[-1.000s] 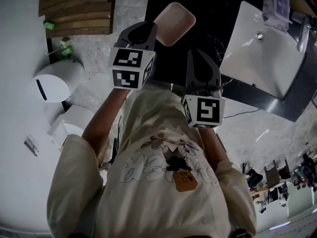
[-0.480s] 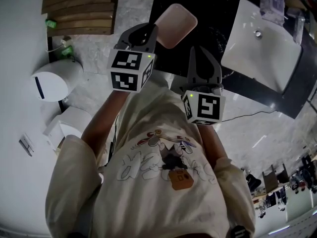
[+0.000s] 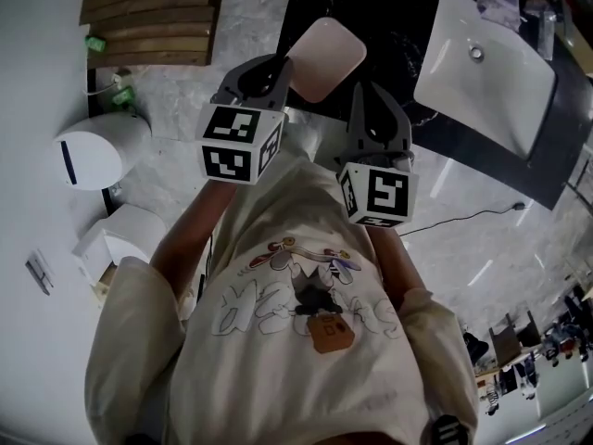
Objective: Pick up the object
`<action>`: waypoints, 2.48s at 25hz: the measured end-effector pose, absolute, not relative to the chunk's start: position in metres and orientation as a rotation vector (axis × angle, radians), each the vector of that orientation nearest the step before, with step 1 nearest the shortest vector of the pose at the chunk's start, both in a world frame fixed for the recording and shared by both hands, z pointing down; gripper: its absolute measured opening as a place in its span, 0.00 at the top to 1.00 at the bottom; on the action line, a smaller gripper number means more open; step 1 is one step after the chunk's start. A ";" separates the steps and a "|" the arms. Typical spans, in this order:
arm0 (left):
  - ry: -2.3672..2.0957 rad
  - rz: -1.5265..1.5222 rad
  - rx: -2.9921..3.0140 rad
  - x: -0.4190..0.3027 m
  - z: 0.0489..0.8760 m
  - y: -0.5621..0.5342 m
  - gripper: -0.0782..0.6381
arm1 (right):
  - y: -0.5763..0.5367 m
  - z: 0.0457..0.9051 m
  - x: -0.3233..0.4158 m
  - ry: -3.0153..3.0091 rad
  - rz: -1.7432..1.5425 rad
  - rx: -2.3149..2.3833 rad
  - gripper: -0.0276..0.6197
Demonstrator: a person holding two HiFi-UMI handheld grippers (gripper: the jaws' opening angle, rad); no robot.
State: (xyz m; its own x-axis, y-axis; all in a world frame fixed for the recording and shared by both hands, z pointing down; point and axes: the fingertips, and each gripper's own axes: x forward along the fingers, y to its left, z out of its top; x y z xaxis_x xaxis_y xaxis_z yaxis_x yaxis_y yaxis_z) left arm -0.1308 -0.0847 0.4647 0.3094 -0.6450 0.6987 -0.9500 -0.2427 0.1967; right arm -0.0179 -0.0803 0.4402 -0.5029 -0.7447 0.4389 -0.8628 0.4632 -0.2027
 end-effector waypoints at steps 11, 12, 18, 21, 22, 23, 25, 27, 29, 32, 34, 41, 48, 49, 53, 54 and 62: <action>-1.442 0.617 1.996 -0.144 0.443 -0.025 0.84 | -0.032 0.420 -0.022 -2.449 0.568 1.431 0.93; -1.441 0.613 2.001 -0.144 0.440 -0.019 0.84 | -0.027 0.418 -0.022 -2.451 0.563 1.433 0.93; -1.435 0.583 2.030 -0.149 0.428 0.021 0.84 | 0.001 0.407 -0.025 -2.461 0.533 1.445 0.93; -1.433 0.570 2.038 -0.155 0.424 0.043 0.84 | 0.015 0.401 -0.024 -2.463 0.551 1.467 0.93; -1.430 0.567 2.039 -0.156 0.424 0.049 0.84 | 0.020 0.399 -0.024 -2.466 0.550 1.470 0.93; -1.427 0.564 2.041 -0.158 0.423 0.056 0.84 | 0.025 0.396 -0.025 -2.471 0.542 1.471 0.93; -1.419 0.560 2.049 -0.158 0.422 0.069 0.84 | 0.035 0.392 -0.025 -2.476 0.520 1.468 0.93; -1.408 0.556 2.052 -0.156 0.420 0.083 0.84 | 0.045 0.390 -0.023 -2.468 0.514 1.466 0.93; -1.398 0.545 2.050 -0.155 0.419 0.095 0.84 | 0.053 0.391 -0.019 -2.455 0.523 1.470 0.93; -1.399 0.528 2.051 -0.156 0.418 0.106 0.84 | 0.057 0.392 -0.019 -2.457 0.522 1.472 0.93; -1.398 0.526 2.050 -0.156 0.418 0.115 0.84 | 0.062 0.393 -0.020 -2.461 0.530 1.463 0.93; -1.416 0.516 2.040 -0.145 0.415 0.128 0.84 | 0.070 0.391 -0.004 -2.469 0.556 1.454 0.93; -1.446 0.509 2.017 -0.120 0.410 0.136 0.84 | 0.082 0.389 0.021 -2.482 0.598 1.428 0.93; -1.447 0.509 2.012 -0.115 0.410 0.139 0.84 | 0.086 0.387 0.024 -2.481 0.596 1.420 0.93; -1.451 0.508 1.995 -0.100 0.412 0.152 0.84 | 0.110 0.388 0.030 -2.468 0.537 1.402 0.93; -1.454 0.505 1.990 -0.098 0.412 0.155 0.84 | 0.116 0.388 0.030 -2.465 0.520 1.398 0.93; -1.468 0.492 1.977 -0.086 0.410 0.160 0.84 | 0.135 0.394 0.030 -2.464 0.546 1.372 0.93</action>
